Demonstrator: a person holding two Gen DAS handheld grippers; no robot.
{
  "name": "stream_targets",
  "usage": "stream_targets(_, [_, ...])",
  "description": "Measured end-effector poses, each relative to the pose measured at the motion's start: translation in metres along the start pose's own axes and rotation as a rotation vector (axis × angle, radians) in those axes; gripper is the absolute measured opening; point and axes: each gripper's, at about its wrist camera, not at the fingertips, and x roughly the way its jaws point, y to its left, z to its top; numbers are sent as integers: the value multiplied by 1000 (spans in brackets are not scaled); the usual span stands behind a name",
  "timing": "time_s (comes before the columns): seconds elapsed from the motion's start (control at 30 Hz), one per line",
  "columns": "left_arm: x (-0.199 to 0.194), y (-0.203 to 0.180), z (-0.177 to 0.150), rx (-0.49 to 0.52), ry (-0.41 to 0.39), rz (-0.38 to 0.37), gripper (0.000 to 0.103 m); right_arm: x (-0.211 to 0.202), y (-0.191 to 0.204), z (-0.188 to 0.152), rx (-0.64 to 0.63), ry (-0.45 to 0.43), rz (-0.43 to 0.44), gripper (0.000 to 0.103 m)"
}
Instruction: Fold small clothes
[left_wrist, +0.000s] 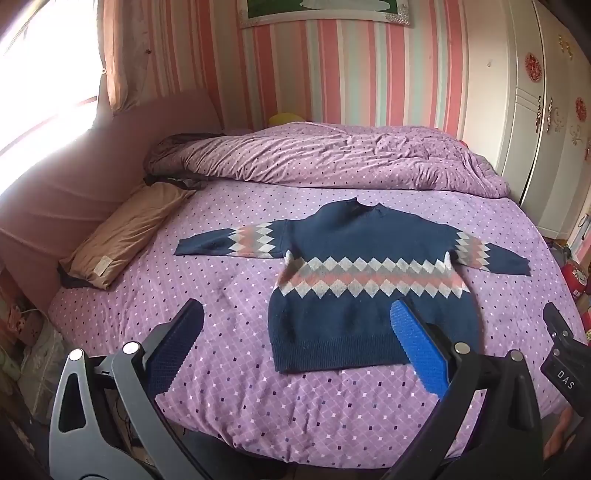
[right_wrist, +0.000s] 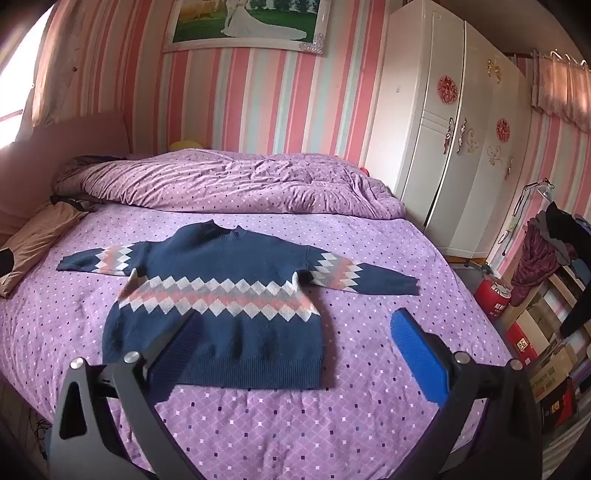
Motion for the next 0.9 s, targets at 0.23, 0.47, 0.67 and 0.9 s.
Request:
stream_targets(0.23, [0,1,6,0,0,0,100,-4,-4,-2,9,3,2,102])
stream_targets(0.47, [1,1,5,-1,1,-4,100,-1,-5,-3,11,3,0,102])
stream_targets(0.67, [5,3,5,-2,3,-2,100,1,-6,-10,21,10,-4,102])
stream_targets(0.9, [9,3,4,4,8,-9,100,3,-7,-10,22,11,-4,102])
